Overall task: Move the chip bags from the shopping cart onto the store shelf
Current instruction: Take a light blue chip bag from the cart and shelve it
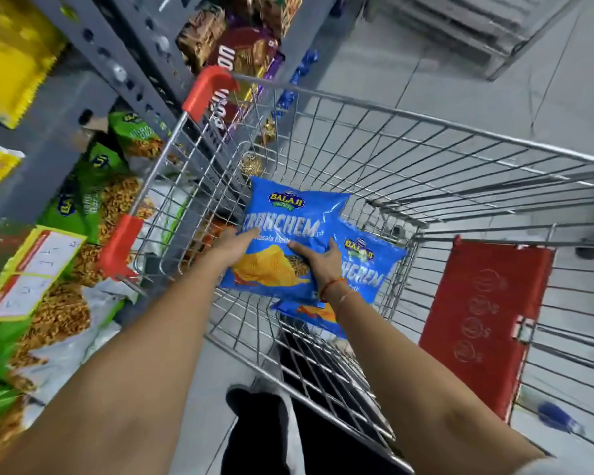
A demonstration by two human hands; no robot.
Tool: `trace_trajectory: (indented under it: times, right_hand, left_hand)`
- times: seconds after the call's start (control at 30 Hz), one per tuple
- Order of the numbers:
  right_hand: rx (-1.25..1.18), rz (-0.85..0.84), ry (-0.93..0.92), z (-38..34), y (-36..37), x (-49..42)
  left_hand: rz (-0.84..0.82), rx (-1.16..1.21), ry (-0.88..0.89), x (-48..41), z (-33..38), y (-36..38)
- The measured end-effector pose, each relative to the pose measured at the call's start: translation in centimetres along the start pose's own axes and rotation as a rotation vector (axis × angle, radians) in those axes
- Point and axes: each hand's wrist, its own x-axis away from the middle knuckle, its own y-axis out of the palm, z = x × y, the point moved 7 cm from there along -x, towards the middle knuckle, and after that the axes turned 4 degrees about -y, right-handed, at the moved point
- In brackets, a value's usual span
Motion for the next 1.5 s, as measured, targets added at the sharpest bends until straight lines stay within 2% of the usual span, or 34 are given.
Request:
trace_trajectory:
  times: [0.13, 0.27, 0.4, 0.47, 0.73, 0.9, 1.13, 1.3, 1.5]
  right_hand:
    - [0.070, -0.065, -0.057, -3.2, -1.5, 1.7]
    - [0.066, -0.166, -0.135, -7.5, -2.3, 4.8]
    - [0.017, -0.239, -0.300, -13.9, -1.3, 9.1]
    - [-0.003, -0.274, -0.409, -17.7, -0.1, 12.2]
    - [-0.056, -0.493, -0.841, -33.2, 5.7, 27.4]
    - [-0.124, -0.662, -1.014, -39.3, 10.3, 38.0]
    - [-0.127, -0.948, -1.189, -44.4, 18.7, 50.1]
    - [-0.091, -1.100, -1.281, -46.3, 25.7, 56.0]
    - [-0.004, -1.091, -1.291, -46.2, 34.2, 59.1]
  left_hand:
    - [-0.041, 0.041, 0.052, 2.4, 1.1, 0.0]
    - [-0.090, 0.316, 0.151, 6.5, 3.3, -0.9]
    - [-0.258, 0.510, 0.364, 12.3, 7.1, -2.9]
    - [-0.243, 0.596, 0.468, 16.0, 9.1, -5.0]
    - [-0.003, 0.633, 0.984, 35.6, 15.0, -17.7]
    - [0.182, 0.649, 1.216, 48.3, 14.7, -25.2]
    - [0.457, 0.747, 1.419, 60.9, 10.0, -33.9]
    - [0.658, 0.797, 1.456, 66.0, 6.3, -39.3]
    - [0.888, 0.914, 1.402, 67.7, 1.9, -45.5]
